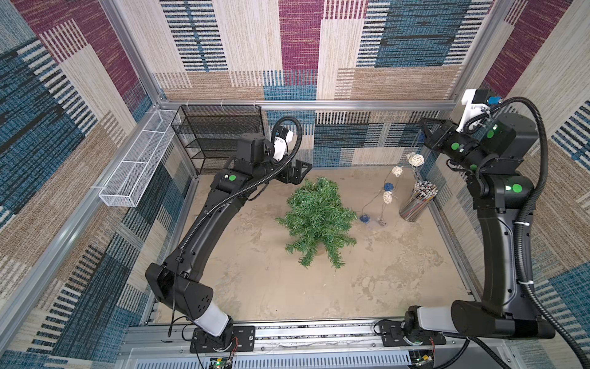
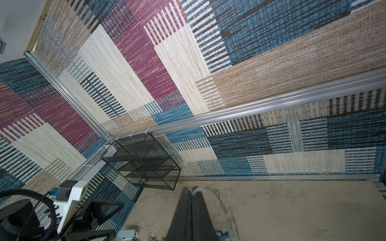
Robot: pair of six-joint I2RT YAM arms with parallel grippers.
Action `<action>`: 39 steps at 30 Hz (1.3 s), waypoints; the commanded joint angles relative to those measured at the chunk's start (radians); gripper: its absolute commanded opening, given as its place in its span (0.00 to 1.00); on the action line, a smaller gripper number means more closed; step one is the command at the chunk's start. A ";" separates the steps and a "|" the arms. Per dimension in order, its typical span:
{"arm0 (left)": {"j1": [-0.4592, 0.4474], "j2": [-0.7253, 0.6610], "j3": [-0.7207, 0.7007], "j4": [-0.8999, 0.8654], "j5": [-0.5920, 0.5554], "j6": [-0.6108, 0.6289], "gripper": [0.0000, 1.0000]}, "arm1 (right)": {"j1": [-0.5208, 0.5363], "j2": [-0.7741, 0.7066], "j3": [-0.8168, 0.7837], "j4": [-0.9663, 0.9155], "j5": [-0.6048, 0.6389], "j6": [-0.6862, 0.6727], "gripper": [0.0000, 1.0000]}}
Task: Remove string lights from the small christmas tree
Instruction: Remove the light string from the Christmas tree, then adjust the Christmas tree at the center of the board, then place the light string at the center of the board.
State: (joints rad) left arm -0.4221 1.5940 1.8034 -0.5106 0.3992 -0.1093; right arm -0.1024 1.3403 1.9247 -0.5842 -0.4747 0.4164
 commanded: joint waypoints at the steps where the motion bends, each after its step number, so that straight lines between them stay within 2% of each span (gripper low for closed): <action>1: -0.001 -0.016 -0.011 0.027 0.004 -0.013 0.99 | 0.000 -0.026 0.003 -0.051 0.015 -0.014 0.00; 4: -0.001 -0.028 -0.027 0.029 0.002 -0.017 0.99 | 0.000 -0.055 -0.071 -0.067 0.003 -0.019 0.00; 10: -0.004 -0.068 -0.110 0.064 -0.006 -0.040 0.99 | -0.003 -0.177 -0.470 0.057 0.024 0.004 0.00; 14: -0.006 -0.094 -0.181 0.087 -0.016 -0.054 0.99 | -0.003 -0.197 -0.647 0.094 0.052 0.002 0.00; 26: -0.009 -0.197 -0.350 0.111 -0.025 -0.096 0.99 | -0.046 -0.103 -0.838 0.000 0.245 0.002 0.00; 30: -0.013 -0.227 -0.400 0.113 -0.028 -0.108 0.99 | -0.051 -0.108 -0.869 -0.031 0.359 -0.013 0.00; 34: -0.014 -0.256 -0.470 0.135 -0.044 -0.113 0.99 | -0.044 -0.120 -0.915 -0.051 0.404 -0.023 0.00; 36: -0.017 -0.258 -0.474 0.127 -0.046 -0.109 0.99 | -0.028 -0.108 -0.937 -0.057 0.410 -0.035 0.09; 38: -0.017 -0.256 -0.453 0.114 -0.045 -0.102 0.99 | -0.013 -0.085 -0.948 -0.069 0.420 -0.049 0.29; 39: -0.018 -0.254 -0.430 0.109 -0.043 -0.099 0.99 | -0.007 -0.073 -0.950 -0.076 0.422 -0.056 0.45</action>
State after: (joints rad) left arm -0.4397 1.3437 1.3437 -0.4110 0.3660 -0.2062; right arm -0.1200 1.2518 0.9817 -0.6407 -0.0956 0.3901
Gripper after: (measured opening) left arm 0.988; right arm 0.331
